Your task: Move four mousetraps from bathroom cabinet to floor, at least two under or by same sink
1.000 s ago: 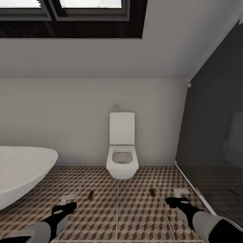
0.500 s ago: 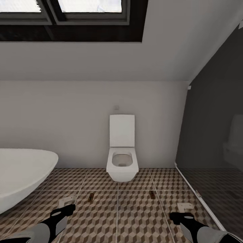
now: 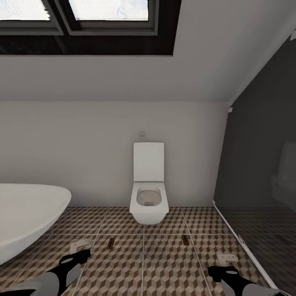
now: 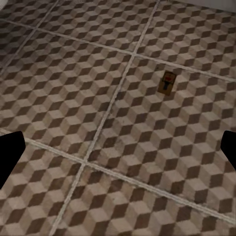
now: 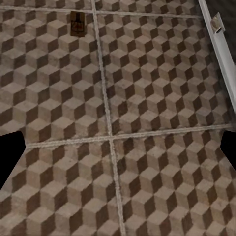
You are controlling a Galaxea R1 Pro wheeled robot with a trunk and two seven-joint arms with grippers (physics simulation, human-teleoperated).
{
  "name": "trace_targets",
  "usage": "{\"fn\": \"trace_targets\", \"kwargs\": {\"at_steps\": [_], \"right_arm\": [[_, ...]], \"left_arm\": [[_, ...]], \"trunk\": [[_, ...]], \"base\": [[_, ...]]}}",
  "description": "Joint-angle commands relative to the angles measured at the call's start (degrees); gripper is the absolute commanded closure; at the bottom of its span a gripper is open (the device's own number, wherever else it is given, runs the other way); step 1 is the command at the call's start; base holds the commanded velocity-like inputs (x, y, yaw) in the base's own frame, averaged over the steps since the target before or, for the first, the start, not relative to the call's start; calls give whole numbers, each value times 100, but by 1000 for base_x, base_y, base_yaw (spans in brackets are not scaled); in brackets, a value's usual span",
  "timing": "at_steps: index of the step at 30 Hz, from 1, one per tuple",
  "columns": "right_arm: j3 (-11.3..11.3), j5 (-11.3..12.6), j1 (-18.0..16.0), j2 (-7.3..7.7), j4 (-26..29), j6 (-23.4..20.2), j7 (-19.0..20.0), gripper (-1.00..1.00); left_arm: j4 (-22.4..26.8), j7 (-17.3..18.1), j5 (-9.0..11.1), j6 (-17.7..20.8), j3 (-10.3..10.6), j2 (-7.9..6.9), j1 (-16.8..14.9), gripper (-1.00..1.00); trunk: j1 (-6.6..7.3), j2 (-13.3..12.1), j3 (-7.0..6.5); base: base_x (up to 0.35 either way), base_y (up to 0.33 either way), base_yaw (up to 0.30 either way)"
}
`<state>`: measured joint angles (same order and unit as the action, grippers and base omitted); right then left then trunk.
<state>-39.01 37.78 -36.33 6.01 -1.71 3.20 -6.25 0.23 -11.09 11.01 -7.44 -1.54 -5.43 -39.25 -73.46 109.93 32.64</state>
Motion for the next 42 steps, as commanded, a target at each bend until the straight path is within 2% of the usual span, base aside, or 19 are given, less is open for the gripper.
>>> {"fn": "trace_targets", "kwargs": {"at_steps": [1, 8, 12, 24, 42], "right_arm": [[-45, 47, 0, -2, -13, 23, 1, -100], [-45, 46, 88, 17, -13, 15, 1, -100], [-47, 50, 210, 97, -13, 15, 1, -100], [-46, 66, 498, 208, -13, 26, 3, -100], [-47, 101, 1159, 176, -13, 112, 9, -100]], "left_arm": [[-5, 0, 31, -1, -13, -5, -4, -100], [-5, 11, 32, 218, -13, -51, -4, -100], [-5, 15, 32, 331, -13, -72, -4, -100], [-5, 18, 33, 422, -13, -96, 29, -100], [-5, 19, 26, 407, -11, -75, 734, -100]], "trunk": [[23, -38, -12], [177, -319, -138], [265, -480, -210], [529, -961, -425], [924, -1683, -748]], "base": [[0, 0, 0], [0, 0, 0], [0, 0, 0], [0, 0, 0], [0, 0, 0]]}}
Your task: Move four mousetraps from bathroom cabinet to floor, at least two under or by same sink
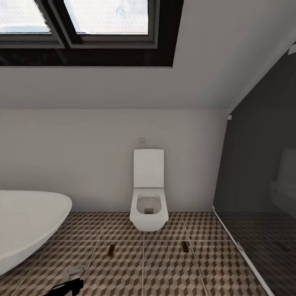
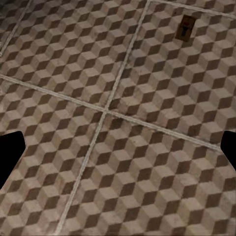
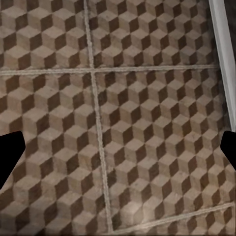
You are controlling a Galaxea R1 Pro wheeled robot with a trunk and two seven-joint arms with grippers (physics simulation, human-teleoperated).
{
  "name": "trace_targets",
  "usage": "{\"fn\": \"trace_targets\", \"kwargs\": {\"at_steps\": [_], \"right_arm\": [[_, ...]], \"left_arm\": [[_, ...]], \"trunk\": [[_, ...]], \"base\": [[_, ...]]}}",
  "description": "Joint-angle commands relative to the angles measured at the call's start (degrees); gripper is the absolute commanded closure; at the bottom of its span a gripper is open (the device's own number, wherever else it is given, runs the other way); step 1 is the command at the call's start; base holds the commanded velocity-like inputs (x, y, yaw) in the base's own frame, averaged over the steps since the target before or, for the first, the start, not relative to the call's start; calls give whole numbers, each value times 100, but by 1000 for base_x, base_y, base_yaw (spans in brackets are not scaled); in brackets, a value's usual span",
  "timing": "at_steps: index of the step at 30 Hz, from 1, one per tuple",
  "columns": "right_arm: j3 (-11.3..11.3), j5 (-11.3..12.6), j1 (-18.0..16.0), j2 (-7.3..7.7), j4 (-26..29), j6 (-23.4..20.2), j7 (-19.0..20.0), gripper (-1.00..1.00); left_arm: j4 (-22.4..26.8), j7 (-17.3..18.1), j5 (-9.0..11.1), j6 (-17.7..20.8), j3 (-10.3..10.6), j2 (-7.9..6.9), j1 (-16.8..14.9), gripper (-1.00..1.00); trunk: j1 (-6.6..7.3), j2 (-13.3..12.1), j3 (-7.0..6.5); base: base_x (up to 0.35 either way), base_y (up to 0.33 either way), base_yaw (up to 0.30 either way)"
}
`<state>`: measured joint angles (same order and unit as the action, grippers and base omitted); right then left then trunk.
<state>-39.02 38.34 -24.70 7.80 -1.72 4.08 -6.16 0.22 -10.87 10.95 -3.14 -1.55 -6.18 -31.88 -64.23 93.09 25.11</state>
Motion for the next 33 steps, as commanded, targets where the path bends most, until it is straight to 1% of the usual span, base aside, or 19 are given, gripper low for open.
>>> {"fn": "trace_targets", "kwargs": {"at_steps": [1, 10, 24, 33], "right_arm": [[-46, 45, -5, -3, -13, 24, 1, -100], [-45, 50, 169, 6, -13, 95, 1, -100], [-38, 59, 385, -56, -13, 109, 8, -100], [-28, 60, 495, -66, -13, 111, 37, -100]], "left_arm": [[-4, -3, 32, -23, -11, 0, -3, -100], [-4, 1, 35, -28, -12, -9, 233, -100], [-4, 12, 21, -30, -4, 95, 585, -100], [-4, 14, 21, -26, -4, 114, 721, -100]], "trunk": [[23, -38, -12], [221, -399, -174], [528, -961, -425], [726, -1321, -587]], "base": [[0, 0, 0], [0, 0, 0], [0, 0, 0], [0, 0, 0]]}}
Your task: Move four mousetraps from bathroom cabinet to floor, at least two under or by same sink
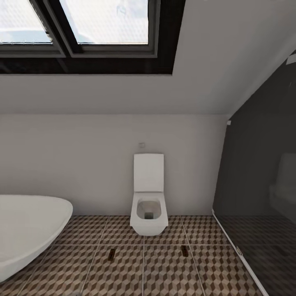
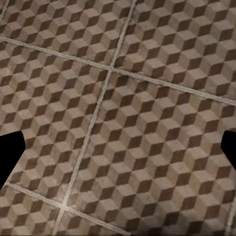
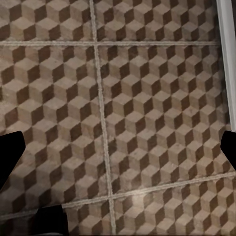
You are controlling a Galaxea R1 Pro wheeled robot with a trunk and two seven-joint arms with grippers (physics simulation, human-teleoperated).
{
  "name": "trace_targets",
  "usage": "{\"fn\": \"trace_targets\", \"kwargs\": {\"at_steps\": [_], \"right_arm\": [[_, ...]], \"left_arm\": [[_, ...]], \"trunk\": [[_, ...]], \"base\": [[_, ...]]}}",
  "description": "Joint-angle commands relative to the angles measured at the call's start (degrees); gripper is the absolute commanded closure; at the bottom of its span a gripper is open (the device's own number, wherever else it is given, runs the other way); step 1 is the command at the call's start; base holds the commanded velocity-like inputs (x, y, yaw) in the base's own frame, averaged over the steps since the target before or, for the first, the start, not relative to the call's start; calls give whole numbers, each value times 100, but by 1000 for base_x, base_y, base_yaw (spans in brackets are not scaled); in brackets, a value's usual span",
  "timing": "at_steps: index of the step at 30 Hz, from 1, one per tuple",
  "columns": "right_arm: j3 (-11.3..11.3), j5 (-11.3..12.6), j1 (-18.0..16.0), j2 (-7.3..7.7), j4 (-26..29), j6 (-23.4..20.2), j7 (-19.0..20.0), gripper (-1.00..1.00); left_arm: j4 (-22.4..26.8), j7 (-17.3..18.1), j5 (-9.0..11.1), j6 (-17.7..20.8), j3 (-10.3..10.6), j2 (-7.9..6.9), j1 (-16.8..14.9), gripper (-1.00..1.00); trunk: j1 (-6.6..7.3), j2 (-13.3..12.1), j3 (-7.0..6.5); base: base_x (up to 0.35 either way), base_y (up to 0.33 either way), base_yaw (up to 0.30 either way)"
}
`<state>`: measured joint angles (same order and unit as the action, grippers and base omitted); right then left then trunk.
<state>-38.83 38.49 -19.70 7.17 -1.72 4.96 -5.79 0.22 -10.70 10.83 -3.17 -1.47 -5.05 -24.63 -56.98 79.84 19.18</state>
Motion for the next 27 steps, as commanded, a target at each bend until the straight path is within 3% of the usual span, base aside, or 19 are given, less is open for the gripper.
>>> {"fn": "trace_targets", "kwargs": {"at_steps": [1, 20, 27], "right_arm": [[-46, 44, -5, -3, -13, 23, 0, -100], [-43, 53, 328, -13, -13, 22, 32, -100], [-41, 53, 524, -142, -13, 22, 35, -100]], "left_arm": [[-4, -3, 33, -23, -11, 1, -4, -100], [-4, -1, 20, -5, -11, 106, 289, -100], [-4, 4, 17, -21, -8, 165, 450, -100]], "trunk": [[23, -38, -12], [440, -800, -353], [594, -1080, -479]], "base": [[0, 0, 0], [0, 0, 0], [0, 0, 0]]}}
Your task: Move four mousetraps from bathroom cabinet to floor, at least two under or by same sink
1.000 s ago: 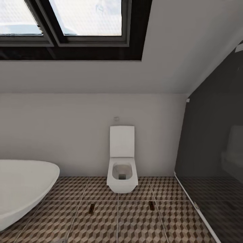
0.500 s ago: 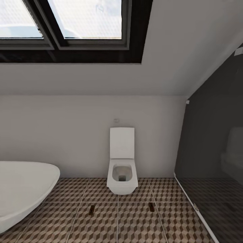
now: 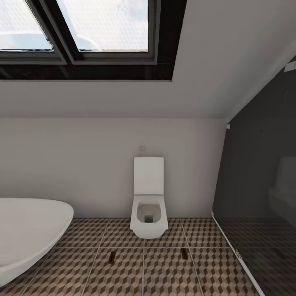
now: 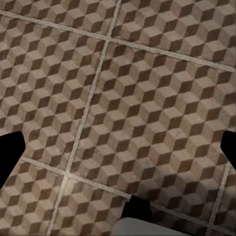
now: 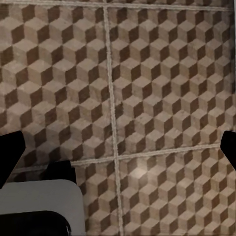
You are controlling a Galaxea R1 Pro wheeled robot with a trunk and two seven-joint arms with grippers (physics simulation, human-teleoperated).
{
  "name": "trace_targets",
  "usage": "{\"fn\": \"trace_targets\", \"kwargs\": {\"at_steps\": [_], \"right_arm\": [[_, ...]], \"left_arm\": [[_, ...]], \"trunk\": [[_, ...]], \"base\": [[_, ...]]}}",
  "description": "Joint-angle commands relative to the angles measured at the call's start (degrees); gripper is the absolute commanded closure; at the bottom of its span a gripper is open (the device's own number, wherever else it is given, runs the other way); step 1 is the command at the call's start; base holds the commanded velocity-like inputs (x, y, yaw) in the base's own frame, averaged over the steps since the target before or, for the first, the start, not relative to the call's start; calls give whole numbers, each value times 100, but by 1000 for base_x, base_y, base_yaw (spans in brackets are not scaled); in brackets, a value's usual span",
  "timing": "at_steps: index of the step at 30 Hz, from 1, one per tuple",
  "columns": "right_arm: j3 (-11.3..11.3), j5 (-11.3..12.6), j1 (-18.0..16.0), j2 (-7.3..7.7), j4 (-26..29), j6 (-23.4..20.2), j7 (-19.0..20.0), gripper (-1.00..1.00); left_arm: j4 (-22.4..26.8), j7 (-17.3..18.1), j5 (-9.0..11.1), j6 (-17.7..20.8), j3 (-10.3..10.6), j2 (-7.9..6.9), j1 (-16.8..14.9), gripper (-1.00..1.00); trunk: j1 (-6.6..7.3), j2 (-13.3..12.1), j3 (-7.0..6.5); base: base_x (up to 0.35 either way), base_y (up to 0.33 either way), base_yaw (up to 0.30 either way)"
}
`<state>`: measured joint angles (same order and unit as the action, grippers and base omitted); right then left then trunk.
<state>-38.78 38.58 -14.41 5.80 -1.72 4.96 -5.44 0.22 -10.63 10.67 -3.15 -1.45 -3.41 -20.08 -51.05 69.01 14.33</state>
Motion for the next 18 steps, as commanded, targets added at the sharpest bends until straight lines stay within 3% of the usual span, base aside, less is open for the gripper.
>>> {"fn": "trace_targets", "kwargs": {"at_steps": [1, 18], "right_arm": [[-46, 44, -5, -4, -13, 23, 0, -100], [-42, 48, 306, -389, -13, 14, 5, -100]], "left_arm": [[-4, -3, 33, -23, -11, 1, -4, -100], [-4, -1, 3, -38, -5, 294, 420, -100]], "trunk": [[22, -37, -11], [396, -719, -317]], "base": [[0, 0, 0], [0, 0, 0]]}}
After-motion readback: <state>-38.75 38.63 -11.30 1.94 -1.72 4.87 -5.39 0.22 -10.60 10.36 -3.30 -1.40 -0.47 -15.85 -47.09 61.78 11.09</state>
